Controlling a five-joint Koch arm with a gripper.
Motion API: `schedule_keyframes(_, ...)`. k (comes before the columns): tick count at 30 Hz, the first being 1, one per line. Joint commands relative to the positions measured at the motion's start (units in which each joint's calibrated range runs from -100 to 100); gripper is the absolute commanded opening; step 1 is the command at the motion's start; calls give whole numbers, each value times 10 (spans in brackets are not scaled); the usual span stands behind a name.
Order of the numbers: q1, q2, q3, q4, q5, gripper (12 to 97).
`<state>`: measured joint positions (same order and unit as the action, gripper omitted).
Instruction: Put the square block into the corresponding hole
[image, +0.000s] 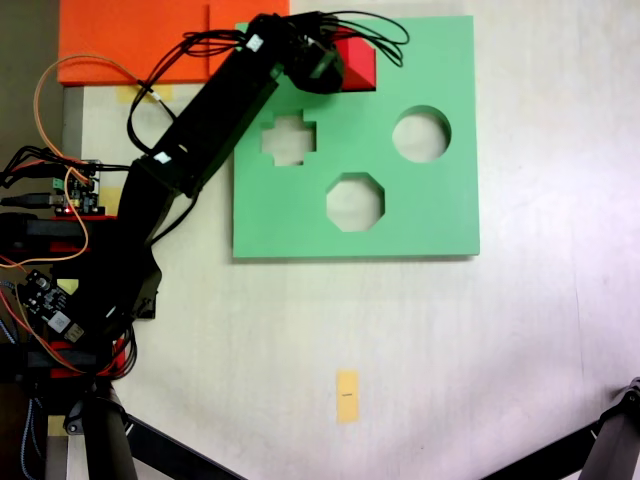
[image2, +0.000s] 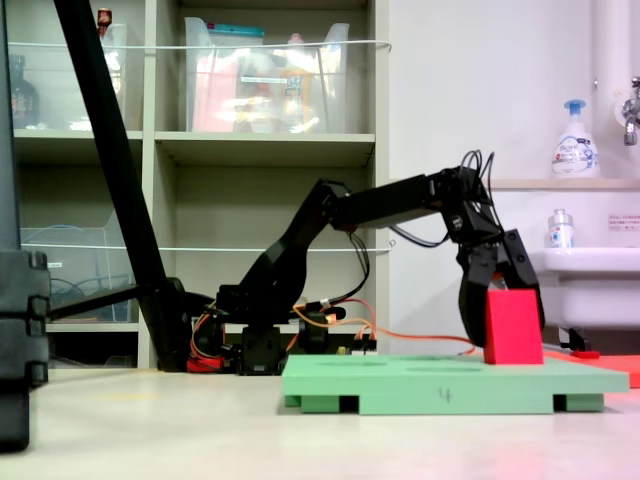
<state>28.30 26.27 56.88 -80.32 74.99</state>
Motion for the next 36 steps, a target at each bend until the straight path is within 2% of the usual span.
schedule_keyframes(1, 9, -50, 13, -41, -7, 281)
schedule_keyframes(36, -33, 18, 10, -24, -31, 282)
